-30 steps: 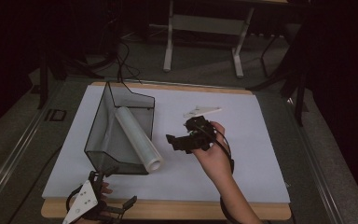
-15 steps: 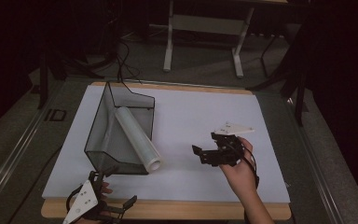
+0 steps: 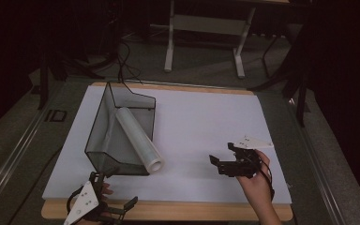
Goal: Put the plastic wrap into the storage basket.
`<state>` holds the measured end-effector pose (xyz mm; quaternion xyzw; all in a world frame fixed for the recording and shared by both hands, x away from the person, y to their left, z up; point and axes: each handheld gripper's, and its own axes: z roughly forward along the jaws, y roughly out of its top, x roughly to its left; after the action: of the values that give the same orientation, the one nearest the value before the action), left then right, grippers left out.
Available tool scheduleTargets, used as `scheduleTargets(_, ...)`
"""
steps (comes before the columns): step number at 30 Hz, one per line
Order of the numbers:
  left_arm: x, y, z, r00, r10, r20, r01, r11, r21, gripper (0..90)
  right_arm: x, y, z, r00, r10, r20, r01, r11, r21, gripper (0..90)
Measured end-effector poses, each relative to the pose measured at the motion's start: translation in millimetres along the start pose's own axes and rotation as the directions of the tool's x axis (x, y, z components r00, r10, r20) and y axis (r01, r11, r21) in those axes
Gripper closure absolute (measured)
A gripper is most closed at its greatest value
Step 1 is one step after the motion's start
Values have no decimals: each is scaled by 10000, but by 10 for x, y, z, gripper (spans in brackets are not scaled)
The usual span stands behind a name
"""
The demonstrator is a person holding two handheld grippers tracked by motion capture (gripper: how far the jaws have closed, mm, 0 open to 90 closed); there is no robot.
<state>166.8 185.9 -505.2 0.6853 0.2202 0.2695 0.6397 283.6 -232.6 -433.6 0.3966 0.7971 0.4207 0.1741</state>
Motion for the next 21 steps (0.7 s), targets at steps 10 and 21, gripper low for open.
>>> scheduleTargets(10,2,-5,6,10000,-10,-1,10,10000,41,0,-214,-302,-15,9992,234,329,-232,9997,-65,145)
scheduleTargets(21,7,-10,9,10000,-41,27,41,10000,45,0,-420,-602,36,9960,421,793,-418,9991,-51,143)
